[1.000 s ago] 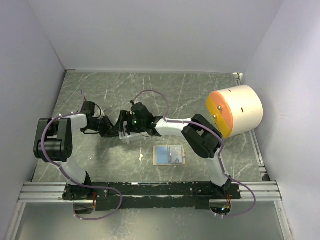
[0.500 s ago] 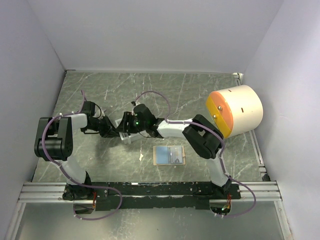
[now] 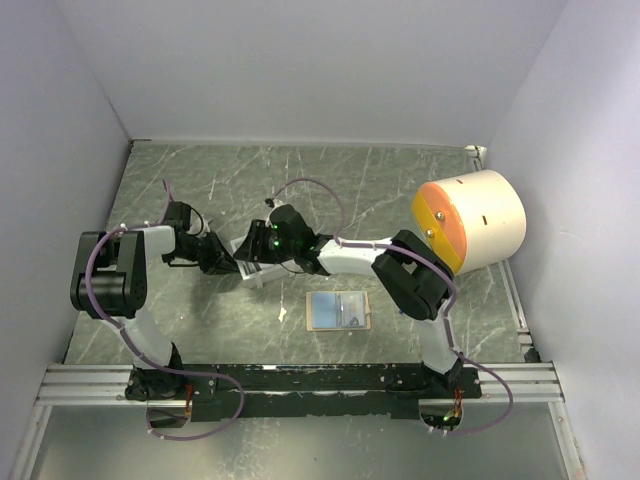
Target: Put the credit cards into the card holder
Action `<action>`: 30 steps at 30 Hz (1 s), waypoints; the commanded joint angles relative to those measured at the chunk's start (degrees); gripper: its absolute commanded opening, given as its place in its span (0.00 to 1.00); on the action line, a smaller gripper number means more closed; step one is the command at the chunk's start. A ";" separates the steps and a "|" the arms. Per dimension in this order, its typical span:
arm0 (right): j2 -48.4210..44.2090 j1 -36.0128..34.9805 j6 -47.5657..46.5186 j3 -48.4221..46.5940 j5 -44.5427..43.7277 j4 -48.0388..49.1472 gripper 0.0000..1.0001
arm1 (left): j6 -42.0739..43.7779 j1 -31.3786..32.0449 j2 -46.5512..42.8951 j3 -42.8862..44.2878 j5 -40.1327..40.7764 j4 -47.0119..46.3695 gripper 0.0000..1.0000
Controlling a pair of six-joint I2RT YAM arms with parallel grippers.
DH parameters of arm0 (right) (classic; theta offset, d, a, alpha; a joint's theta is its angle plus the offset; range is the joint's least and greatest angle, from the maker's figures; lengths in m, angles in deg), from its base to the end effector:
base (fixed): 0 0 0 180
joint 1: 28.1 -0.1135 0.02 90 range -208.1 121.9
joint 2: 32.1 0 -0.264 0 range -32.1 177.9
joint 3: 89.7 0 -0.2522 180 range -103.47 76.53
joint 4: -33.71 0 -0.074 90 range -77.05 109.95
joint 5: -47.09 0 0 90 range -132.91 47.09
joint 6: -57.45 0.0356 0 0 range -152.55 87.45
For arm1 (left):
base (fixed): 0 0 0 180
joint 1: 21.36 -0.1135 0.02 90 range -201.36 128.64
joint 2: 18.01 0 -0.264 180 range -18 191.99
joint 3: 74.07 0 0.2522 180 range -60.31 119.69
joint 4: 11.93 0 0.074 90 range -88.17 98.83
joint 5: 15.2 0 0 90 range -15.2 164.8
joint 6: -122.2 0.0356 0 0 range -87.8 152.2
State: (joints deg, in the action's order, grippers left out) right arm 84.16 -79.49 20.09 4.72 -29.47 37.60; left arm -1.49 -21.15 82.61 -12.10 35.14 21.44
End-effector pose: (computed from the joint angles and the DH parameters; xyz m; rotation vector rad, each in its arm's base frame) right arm 0.2748 0.3573 0.1726 -0.1424 2.3145 1.2894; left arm 0.2968 -0.0238 0.1190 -0.6633 2.7681 -1.1114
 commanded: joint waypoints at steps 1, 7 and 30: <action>-2.43 -0.86 1.14 0.18 1.60 3.16 0.35 | -0.85 0.58 0.62 1.90 -1.25 -1.68 0.15; -2.04 -0.82 0.52 -0.10 0.72 2.15 0.13 | -0.72 0.67 0.81 2.63 -1.13 -1.21 0.15; -11.62 -0.76 -8.61 2.80 -12.37 -5.41 0.00 | 0.83 0.51 -3.72 6.74 7.73 5.78 0.20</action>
State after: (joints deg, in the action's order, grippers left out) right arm 76.67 -79.91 13.43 5.99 -39.03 32.38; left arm -1.45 -21.13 82.68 -8.12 38.46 24.04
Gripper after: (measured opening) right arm 0.065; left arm 0.178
